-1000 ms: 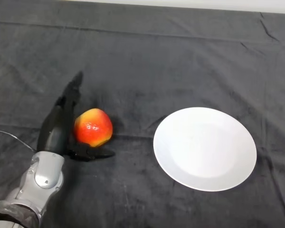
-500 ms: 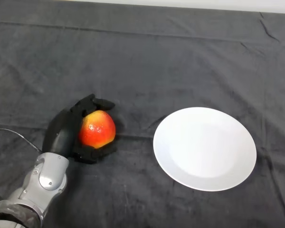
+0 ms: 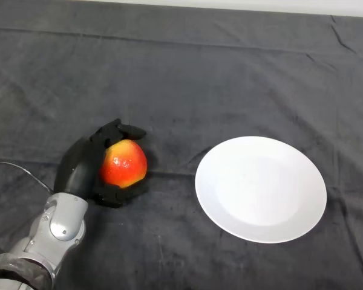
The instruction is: Move the apple to the plate
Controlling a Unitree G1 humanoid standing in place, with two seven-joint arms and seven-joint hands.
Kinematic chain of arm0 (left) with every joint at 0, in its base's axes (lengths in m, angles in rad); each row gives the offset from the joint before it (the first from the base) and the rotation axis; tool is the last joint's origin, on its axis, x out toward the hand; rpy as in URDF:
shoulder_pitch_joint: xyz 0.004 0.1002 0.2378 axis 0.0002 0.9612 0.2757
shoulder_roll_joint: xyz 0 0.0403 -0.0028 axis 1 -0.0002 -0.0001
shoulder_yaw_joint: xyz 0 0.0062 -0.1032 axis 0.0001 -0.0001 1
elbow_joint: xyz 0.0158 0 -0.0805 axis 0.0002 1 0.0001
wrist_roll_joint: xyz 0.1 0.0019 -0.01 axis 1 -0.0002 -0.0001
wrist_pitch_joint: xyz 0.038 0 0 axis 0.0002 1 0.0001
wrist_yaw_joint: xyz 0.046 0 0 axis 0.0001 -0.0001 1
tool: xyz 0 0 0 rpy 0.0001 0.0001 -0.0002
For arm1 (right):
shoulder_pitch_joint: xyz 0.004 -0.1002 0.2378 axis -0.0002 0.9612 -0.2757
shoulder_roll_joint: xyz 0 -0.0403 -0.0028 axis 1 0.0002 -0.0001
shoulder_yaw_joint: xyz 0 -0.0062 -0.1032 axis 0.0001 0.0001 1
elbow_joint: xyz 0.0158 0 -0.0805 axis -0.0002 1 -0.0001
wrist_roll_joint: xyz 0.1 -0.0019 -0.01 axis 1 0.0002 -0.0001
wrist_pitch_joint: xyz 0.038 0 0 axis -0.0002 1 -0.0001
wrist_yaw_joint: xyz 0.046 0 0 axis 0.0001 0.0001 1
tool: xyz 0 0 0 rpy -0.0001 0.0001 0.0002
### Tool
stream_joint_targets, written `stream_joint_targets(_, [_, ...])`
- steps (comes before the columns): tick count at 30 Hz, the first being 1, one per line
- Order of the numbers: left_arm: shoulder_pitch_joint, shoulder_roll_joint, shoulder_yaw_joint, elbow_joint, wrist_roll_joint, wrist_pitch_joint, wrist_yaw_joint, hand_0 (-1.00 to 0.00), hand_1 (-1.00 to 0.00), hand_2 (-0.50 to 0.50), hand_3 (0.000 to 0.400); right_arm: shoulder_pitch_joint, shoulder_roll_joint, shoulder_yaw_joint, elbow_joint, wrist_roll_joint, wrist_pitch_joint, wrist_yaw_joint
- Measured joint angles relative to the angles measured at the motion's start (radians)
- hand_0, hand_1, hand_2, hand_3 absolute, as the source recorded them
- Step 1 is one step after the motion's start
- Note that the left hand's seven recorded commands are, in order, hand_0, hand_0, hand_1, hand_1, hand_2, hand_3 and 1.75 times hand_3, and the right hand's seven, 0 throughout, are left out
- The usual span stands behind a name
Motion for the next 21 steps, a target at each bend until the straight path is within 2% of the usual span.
stream_joint_targets(9, [-0.011, 0.001, 0.000, 0.000, 0.032, -0.044, 0.075, -1.00, -1.00, 0.00, 0.400, 0.000, -0.001, -0.0003, 0.000, 0.0000, 0.000, 0.0000])
stream_joint_targets(21, [-0.102, -0.005, -0.044, 0.000, 0.093, -0.105, 0.155, -1.00, -1.00, 0.00, 0.400, 0.000, -0.002, -0.0006, 0.000, 0.0000, -0.001, 0.0000])
